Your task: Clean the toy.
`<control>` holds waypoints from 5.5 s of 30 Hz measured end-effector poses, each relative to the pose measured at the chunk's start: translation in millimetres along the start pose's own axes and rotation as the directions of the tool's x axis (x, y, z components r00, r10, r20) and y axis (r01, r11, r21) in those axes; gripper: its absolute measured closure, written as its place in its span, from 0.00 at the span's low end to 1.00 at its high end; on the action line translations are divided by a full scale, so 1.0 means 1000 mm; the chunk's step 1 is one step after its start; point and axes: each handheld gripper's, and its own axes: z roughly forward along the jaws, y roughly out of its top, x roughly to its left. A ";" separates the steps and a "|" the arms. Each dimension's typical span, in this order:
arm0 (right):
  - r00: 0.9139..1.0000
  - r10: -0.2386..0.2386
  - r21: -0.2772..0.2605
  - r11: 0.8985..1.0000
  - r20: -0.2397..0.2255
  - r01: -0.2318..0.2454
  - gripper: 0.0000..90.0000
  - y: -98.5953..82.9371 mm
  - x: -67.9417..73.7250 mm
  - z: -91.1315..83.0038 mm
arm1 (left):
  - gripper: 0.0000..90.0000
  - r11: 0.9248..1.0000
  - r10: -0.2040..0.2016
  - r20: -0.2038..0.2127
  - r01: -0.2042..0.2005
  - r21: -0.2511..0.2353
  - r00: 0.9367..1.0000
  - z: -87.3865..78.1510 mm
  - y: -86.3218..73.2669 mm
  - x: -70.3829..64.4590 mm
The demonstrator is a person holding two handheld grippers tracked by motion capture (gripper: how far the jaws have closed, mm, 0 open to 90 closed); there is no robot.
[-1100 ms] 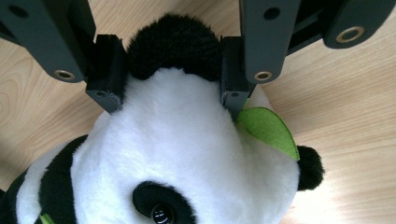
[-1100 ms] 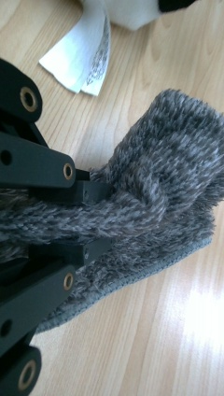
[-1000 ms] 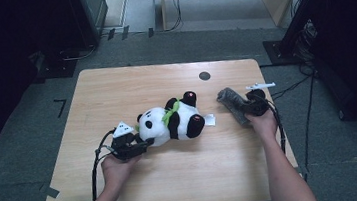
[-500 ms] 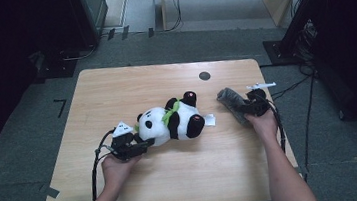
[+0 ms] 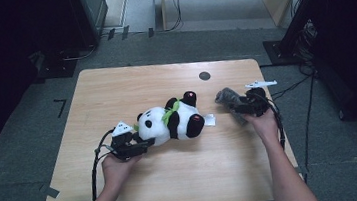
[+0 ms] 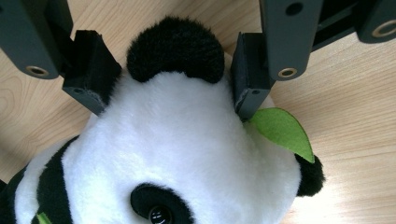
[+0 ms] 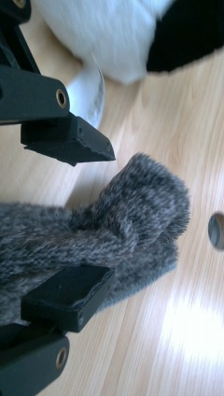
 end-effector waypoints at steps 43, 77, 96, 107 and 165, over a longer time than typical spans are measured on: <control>0.953 -0.161 -0.093 0.986 -0.257 0.142 0.22 0.006 0.107 -0.035 | 0.40 1.000 -0.001 0.022 0.000 0.022 1.000 0.000 0.003 0.004; 0.900 -0.309 -0.075 0.951 -0.307 0.301 0.20 -0.006 0.138 0.027 | 0.48 0.996 -0.072 0.063 0.069 0.052 0.995 0.000 0.019 0.011; 0.942 -0.194 -0.061 0.981 -0.274 0.184 0.62 0.014 0.124 0.007 | 0.23 0.999 0.039 0.084 -0.040 0.014 0.996 -0.005 0.038 0.006; 0.927 -0.115 -0.113 0.990 -0.358 0.080 0.63 0.027 0.115 -0.020 | 0.12 0.989 0.132 0.127 -0.121 -0.090 0.983 -0.010 0.037 -0.003; 0.892 -0.351 -0.136 0.936 -0.285 0.325 0.48 0.007 0.145 0.004 | 0.38 0.996 0.039 0.110 -0.030 -0.086 0.993 -0.033 0.060 0.000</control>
